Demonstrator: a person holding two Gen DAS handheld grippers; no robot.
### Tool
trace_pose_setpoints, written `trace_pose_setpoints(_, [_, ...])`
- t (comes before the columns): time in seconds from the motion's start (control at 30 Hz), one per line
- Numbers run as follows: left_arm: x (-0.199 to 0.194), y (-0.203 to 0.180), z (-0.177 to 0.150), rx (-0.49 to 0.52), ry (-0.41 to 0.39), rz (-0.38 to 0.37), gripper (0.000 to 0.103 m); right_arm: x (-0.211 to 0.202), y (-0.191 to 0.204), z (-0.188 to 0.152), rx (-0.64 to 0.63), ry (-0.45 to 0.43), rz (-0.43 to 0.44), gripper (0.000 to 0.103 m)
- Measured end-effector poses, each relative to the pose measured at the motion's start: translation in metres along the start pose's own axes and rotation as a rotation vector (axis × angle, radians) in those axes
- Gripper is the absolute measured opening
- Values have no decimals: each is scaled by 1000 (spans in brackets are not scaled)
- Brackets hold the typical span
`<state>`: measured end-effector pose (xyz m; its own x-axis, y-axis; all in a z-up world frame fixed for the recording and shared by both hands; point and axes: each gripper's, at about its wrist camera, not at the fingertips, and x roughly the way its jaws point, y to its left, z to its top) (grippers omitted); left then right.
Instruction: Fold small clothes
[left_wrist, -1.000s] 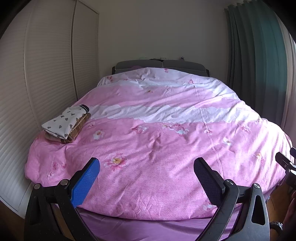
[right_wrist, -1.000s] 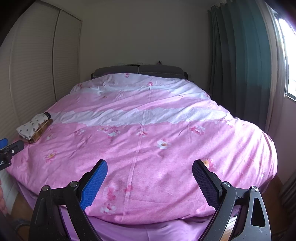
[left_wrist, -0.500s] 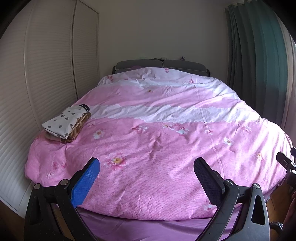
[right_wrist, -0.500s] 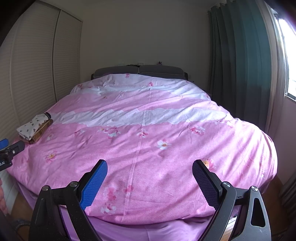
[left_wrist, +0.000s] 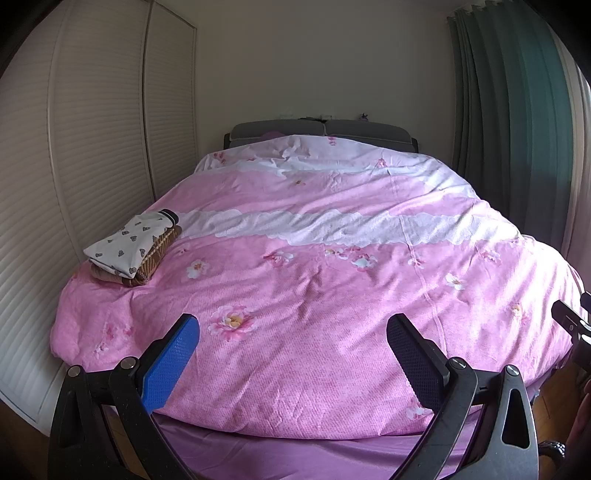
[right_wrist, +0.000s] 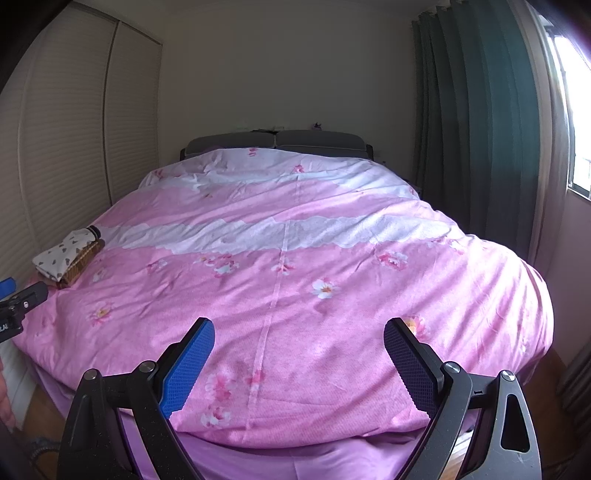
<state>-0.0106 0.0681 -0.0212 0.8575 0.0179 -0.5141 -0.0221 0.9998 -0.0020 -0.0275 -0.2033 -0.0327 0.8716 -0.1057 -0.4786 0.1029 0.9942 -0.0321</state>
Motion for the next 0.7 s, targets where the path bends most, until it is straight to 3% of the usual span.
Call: trace_pose_setpoints(0.7, [0, -1, 1, 20, 3, 1, 103, 2, -1, 1, 10, -8, -10, 94])
